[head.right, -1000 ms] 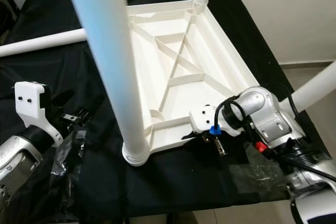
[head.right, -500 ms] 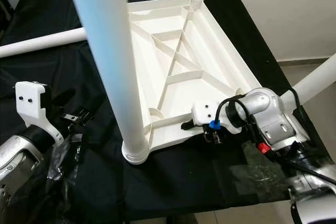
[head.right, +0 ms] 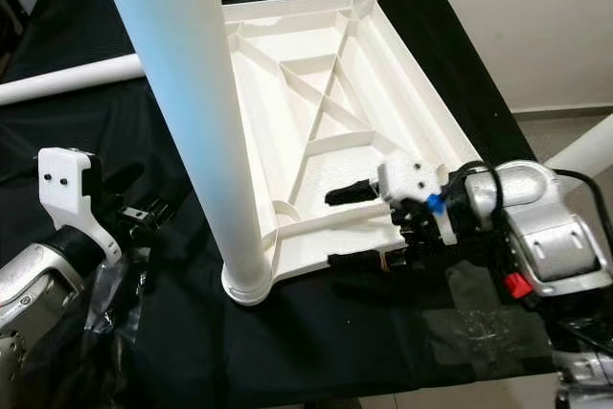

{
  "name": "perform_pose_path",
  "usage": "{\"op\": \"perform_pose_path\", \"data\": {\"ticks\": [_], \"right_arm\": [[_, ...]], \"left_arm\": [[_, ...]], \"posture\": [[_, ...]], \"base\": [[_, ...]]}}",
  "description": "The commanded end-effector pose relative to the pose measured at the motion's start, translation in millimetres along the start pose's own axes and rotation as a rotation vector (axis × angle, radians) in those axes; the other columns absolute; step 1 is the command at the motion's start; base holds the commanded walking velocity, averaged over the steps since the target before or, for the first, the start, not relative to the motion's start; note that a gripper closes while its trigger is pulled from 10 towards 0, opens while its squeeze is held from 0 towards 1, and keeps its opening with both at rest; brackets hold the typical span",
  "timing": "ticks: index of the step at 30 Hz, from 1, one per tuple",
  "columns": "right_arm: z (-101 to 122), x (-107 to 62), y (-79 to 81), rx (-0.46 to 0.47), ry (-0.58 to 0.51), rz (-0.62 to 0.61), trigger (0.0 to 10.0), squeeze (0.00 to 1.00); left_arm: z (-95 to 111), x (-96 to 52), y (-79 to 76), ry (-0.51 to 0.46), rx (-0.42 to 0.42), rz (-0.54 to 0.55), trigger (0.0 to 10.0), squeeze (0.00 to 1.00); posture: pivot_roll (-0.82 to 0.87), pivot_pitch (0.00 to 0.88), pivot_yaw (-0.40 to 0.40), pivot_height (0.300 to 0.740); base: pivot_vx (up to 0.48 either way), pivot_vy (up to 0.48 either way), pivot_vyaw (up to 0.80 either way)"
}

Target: Building children table

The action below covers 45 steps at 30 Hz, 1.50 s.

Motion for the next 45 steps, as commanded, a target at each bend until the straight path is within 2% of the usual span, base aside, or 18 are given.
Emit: {"op": "perform_pose_path", "data": {"ticks": [1,2,4,5,8,9,11,13,14,15,18,21,22,23,26,35,41,45], "right_arm": [[10.2,0.9,2.6,0.004,-0.061,0.0,10.0,1.0],[10.8,6.8,5.7,0.006,-0.081,0.011,10.0,1.0],[10.8,6.8,5.7,0.006,-0.081,0.011,10.0,1.0],[8.4,15.1,10.0,0.012,-0.088,0.016,10.0,0.0],[4.6,22.2,6.9,0.056,-0.122,-0.049,10.0,0.0],[4.6,22.2,6.9,0.056,-0.122,-0.049,10.0,0.0],[1.3,12.7,-8.4,0.094,-0.139,-0.188,10.0,0.0],[1.3,12.7,-8.4,0.094,-0.139,-0.188,10.0,0.0],[-4.1,3.0,-15.5,0.104,-0.127,-0.263,10.0,0.0],[-4.1,3.0,-15.5,0.104,-0.127,-0.263,10.0,0.0],[-25.4,-18.6,-21.7,0.154,-0.081,-0.434,10.0,0.0],[-32.3,-21.7,-27.2,0.187,-0.091,-0.519,10.0,0.0],[-43.2,-23.5,-36.8,0.228,-0.107,-0.658,10.0,0.0],[-43.2,-23.5,-36.8,0.228,-0.107,-0.658,10.0,0.0],[-59.3,-13.4,-37.3,0.306,-0.14,-0.8,10.0,0.0],[-61.0,13.9,-31.0,0.363,-0.224,-0.885,10.0,0.0],[-56.4,16.3,-32.9,0.357,-0.255,-0.924,10.0,0.0],[-53.8,11.5,-35.7,0.342,-0.269,-1.004,10.0,0.0]], "left_arm": [[-9.8,-5.0,12.0,0.032,0.02,0.047,10.0,0.0],[-14.4,-7.6,19.0,0.046,0.03,0.071,10.0,0.0],[-14.4,-7.6,19.0,0.046,0.03,0.071,10.0,0.0],[-17.9,-11.2,27.6,0.051,0.02,0.105,10.0,0.0],[-22.0,-20.1,48.6,0.061,0.001,0.197,10.0,0.0],[-22.0,-20.1,48.6,0.061,0.001,0.197,10.0,0.0],[-29.9,-26.9,58.6,0.107,0.018,0.247,10.0,0.0],[-29.9,-26.9,58.6,0.107,0.018,0.247,10.0,0.0],[-35.2,-29.2,57.6,0.131,0.027,0.251,10.0,0.0],[-35.2,-29.2,57.6,0.131,0.027,0.251,10.0,0.0],[-50.2,-28.1,50.0,0.172,0.017,0.268,10.0,0.0],[-53.8,-27.2,48.9,0.178,0.006,0.279,10.0,0.0],[-58.1,-25.6,47.9,0.191,0.005,0.291,10.0,0.0],[-58.1,-25.6,47.9,0.191,0.005,0.291,10.0,0.0],[-61.9,-23.0,47.9,0.202,0.0,0.299,10.0,0.0],[-53.7,-14.9,59.0,0.155,0.034,0.332,10.0,0.0],[-51.7,-11.9,60.6,0.145,0.048,0.339,10.0,0.0],[-51.0,-8.9,60.4,0.138,0.052,0.337,10.0,0.0]], "posture": [[0.03,0.282,-0.011,0.74],[0.03,0.28,-0.012,0.74],[0.03,0.28,-0.012,0.74],[0.03,0.277,-0.01,0.74],[0.05,0.267,-0.019,0.74],[0.05,0.267,-0.019,0.74],[0.05,0.26,-0.022,0.74],[0.05,0.26,-0.022,0.74],[0.05,0.254,-0.025,0.74],[0.05,0.254,-0.025,0.74],[0.03,0.235,-0.033,0.74],[0.02,0.23,-0.035,0.74],[0.02,0.223,-0.039,0.74],[0.02,0.223,-0.039,0.74],[0.02,0.216,-0.041,0.74],[0.02,0.187,-0.048,0.74],[0.01,0.175,-0.042,0.74],[0.0,0.17,-0.038,0.74]], "base": [[0.0,0.0,0.0],[0.0,0.0,0.0],[0.0,0.0,0.0],[0.0,0.0,0.0],[0.0,0.0,0.0],[0.0,0.0,0.0],[0.0,0.0,0.0],[0.0,0.0,0.0],[0.0,0.0,0.0],[0.0,0.0,0.0],[0.0,0.0,0.0],[0.0,0.0,0.0],[0.0,0.0,0.0],[0.0,0.0,0.0],[0.0,0.0,0.0],[0.0,0.0,0.0],[0.0,0.0,0.0],[0.0,0.0,0.0]]}}
Point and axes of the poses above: a point about 5 cm out from each wrist's last joint towards the gripper, its own x axis pointing out of the wrist towards the gripper, its own z axis along the axis of the wrist's last joint, y = z × x, the point moved 5 cm from there along x, pointing out of the wrist towards the gripper, and after that the axes turned 4 degrees about x, right-handed, at the moved point
